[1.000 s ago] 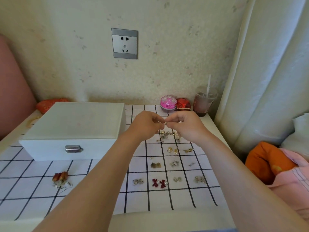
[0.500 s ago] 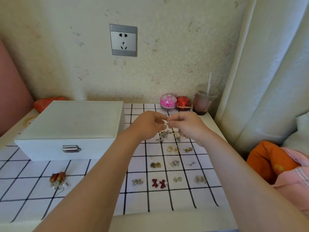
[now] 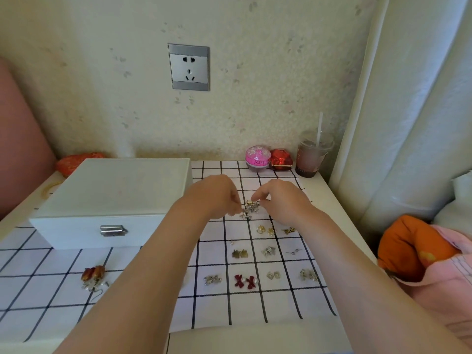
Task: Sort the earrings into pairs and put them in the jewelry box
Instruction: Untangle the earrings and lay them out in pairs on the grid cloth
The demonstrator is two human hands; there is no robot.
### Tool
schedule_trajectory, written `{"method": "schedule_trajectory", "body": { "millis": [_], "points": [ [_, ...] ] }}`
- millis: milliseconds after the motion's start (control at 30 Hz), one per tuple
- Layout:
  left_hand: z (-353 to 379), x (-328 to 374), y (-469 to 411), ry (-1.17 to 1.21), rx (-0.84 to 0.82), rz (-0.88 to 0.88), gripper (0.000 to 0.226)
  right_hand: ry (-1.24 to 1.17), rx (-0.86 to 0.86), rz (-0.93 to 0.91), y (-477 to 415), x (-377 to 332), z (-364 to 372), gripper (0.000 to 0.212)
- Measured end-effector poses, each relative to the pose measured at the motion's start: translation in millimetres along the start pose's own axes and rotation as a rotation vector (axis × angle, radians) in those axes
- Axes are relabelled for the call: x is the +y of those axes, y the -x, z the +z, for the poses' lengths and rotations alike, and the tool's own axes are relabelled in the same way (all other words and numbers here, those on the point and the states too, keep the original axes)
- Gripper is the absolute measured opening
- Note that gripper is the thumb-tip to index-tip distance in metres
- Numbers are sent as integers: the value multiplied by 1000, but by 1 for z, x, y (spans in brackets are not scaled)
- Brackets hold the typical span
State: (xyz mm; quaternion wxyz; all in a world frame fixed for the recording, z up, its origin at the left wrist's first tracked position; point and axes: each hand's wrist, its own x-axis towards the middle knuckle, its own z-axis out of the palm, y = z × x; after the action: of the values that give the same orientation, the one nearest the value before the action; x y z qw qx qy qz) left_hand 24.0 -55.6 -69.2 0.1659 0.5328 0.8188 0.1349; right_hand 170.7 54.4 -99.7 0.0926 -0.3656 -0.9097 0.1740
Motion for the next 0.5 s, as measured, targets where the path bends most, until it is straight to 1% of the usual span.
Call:
{"method": "schedule_trajectory", "body": {
  "millis": [67,167,267,300,433,500],
  "points": [
    [5,1,4,-73,-84,11,5,87,15,-15,-2,-2,2,21],
    [11,3,7,-164,-106,25,6,132,6,-2,-3,-5,2,18],
    [13,1,7,-200,-177,-19,28,134,2,9,-5,-8,2,16],
    [14,1,6,-207,-186,-28,31,128,-1,17,-6,-8,2,15],
    [13,1,6,-207,-100,-4,23,91,-22,53,-6,-5,0,10],
    [13,1,6,-171,-72,19,20,35,5,62,-5,-2,-2,7]
  ]
}}
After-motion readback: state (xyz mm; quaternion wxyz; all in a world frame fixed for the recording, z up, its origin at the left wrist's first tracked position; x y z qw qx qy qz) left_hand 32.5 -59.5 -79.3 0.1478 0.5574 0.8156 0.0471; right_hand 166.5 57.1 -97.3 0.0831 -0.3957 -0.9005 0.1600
